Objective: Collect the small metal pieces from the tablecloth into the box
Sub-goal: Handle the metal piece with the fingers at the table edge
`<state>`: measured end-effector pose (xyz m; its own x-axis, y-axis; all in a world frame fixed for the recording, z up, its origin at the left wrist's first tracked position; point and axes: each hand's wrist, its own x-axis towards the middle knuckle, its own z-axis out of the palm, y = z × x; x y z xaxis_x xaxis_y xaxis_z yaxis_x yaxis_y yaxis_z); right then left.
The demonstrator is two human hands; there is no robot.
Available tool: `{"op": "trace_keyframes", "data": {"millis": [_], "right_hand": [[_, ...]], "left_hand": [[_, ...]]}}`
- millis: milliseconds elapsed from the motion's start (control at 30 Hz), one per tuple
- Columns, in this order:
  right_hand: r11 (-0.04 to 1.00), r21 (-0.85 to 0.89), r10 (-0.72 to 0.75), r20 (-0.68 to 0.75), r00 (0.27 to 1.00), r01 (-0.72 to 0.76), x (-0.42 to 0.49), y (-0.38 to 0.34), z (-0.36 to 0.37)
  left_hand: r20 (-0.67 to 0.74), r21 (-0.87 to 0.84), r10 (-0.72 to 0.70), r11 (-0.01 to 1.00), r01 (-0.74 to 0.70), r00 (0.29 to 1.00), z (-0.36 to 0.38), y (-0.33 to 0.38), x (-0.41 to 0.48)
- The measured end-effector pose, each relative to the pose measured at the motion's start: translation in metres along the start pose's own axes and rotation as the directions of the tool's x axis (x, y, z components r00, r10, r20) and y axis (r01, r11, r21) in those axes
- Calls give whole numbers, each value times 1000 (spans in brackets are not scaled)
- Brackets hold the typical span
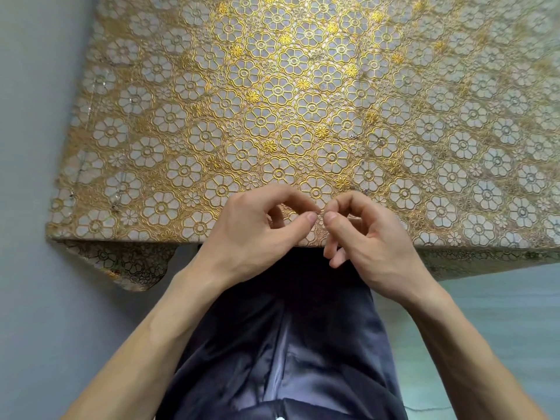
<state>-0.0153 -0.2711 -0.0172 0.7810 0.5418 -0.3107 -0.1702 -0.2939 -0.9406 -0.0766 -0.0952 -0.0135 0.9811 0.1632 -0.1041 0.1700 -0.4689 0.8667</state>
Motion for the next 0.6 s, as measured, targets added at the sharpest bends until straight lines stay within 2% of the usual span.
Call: {"op": "trace_keyframes", "data": {"millis": [200, 600], "right_hand": [[1000, -3, 12, -3, 1000, -12, 3, -4, 2], [1000, 14, -1, 41, 999, 0, 2, -2, -2]], "left_hand": [[55, -53, -33, 998, 36, 998, -1, 1, 0], [73, -71, -40, 996, 45, 997, -1, 1, -1]]}}
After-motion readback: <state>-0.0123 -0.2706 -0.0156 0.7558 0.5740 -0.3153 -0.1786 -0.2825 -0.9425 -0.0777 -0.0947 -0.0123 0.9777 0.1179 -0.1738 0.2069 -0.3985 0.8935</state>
